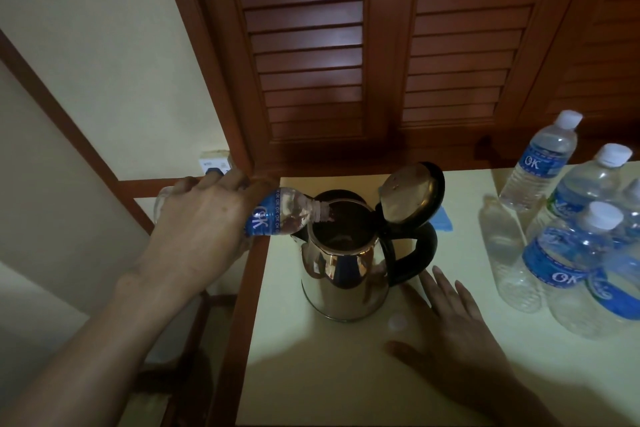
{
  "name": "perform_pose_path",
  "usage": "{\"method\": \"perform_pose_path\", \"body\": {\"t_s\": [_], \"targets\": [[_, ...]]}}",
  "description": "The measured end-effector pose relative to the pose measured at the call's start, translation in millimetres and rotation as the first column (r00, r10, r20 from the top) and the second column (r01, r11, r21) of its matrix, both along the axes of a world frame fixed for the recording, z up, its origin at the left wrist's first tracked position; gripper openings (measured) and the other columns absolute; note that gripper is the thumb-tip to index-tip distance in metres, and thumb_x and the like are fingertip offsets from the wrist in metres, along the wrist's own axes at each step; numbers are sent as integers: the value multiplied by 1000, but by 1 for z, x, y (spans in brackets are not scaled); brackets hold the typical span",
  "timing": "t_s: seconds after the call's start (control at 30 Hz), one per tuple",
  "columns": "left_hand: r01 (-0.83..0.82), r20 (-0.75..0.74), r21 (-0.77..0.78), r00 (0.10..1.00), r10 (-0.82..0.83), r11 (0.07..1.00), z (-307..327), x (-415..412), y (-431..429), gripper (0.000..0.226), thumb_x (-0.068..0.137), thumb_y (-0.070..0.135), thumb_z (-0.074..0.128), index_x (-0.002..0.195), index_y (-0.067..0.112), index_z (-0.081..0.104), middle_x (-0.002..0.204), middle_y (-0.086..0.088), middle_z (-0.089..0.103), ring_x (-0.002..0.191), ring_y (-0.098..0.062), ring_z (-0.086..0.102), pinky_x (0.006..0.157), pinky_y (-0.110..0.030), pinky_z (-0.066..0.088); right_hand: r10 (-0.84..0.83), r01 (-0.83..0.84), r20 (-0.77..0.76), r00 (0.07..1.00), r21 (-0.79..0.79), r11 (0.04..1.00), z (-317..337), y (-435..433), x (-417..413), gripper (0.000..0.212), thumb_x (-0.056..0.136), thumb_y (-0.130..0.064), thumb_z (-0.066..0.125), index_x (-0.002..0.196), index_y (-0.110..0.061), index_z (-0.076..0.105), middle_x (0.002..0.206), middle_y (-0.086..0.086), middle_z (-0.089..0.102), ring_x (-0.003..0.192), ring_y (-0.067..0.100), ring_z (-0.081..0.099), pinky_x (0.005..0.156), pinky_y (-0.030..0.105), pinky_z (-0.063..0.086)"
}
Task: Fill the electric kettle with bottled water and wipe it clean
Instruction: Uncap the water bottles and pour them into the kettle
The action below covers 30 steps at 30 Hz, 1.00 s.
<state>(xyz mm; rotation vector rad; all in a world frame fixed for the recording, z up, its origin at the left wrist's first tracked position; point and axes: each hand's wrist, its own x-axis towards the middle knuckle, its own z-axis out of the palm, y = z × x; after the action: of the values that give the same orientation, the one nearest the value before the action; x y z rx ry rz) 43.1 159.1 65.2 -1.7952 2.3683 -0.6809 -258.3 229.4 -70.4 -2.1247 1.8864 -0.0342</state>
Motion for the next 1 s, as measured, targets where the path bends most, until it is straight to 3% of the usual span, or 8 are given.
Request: {"method": "perform_pose_path", "body": {"t_s": [0.13, 0.23, 0.37, 0.5, 0.6, 0.7, 0.93, 1.0], "targets": [[9, -2, -5, 1000, -9, 1000, 2, -1, 0, 74, 58, 32, 91, 126, 24, 64, 109, -8, 71, 92, -33, 69, 75, -46, 54, 26, -26, -29, 999, -22, 999, -8, -3, -1, 100, 79, -91, 30, 131, -43, -41, 133, -17, -51, 125, 0, -42, 109, 29, -23], [11, -3, -17, 1000, -11, 1000, 2, 0, 0, 74, 58, 33, 91, 126, 25, 64, 109, -7, 70, 93, -33, 69, 76, -47, 54, 9, -8, -44, 999, 19, 1000, -1, 0, 1, 100, 83, -87, 34, 109, -40, -51, 116, -19, -57, 126, 4, -35, 106, 28, -21], [18, 6, -29, 1000, -17, 999, 3, 0, 0, 72, 58, 33, 91, 125, 24, 65, 111, -8, 70, 93, -34, 69, 78, -48, 53, 4, -5, -17, 1000, -10, 1000, 2, 1, 2, 100, 82, -86, 36, 119, -38, -44, 124, -18, -50, 127, 3, -32, 105, 27, -21], [32, 12, -87, 999, -31, 996, 9, -2, 2, 68, 68, 39, 85, 131, 29, 61, 122, -3, 67, 106, -28, 66, 88, -44, 49, -4, 5, -30, 1000, 18, 1000, 4, 2, 3, 102, 82, -86, 35, 112, -34, -48, 119, -19, -52, 126, 3, -33, 105, 26, -21], [54, 27, -107, 998, -51, 993, 11, -3, 2, 73, 60, 36, 90, 128, 27, 64, 115, -5, 69, 101, -30, 68, 85, -46, 51, -9, 10, -28, 1000, 30, 1000, 5, 1, 2, 103, 84, -85, 37, 105, -36, -52, 115, -21, -53, 126, 3, -33, 104, 26, -20], [105, 3, -120, 994, -106, 987, 11, -3, -1, 77, 49, 27, 96, 121, 22, 69, 106, -10, 72, 93, -36, 69, 81, -52, 52, 0, 0, -14, 1000, 4, 1000, 4, 2, 3, 99, 83, -86, 36, 114, -41, -47, 117, -22, -53, 124, 0, -37, 105, 26, -22], [226, -47, -142, 971, -234, 964, 10, -6, -5, 78, 53, 19, 94, 125, 18, 66, 113, -15, 70, 101, -40, 66, 92, -61, 46, -3, 4, 22, 1000, -48, 999, -6, 0, -1, 98, 80, -89, 35, 142, -45, -27, 131, -20, -49, 129, 2, -34, 107, 27, -22], [241, -50, -148, 967, -250, 959, 11, -7, -5, 77, 54, 19, 94, 126, 18, 66, 116, -15, 69, 103, -40, 66, 94, -62, 45, -21, 22, 21, 1000, -32, 999, -4, 2, -1, 97, 81, -88, 36, 137, -44, -30, 133, -19, -44, 128, 2, -32, 106, 27, -20]]}}
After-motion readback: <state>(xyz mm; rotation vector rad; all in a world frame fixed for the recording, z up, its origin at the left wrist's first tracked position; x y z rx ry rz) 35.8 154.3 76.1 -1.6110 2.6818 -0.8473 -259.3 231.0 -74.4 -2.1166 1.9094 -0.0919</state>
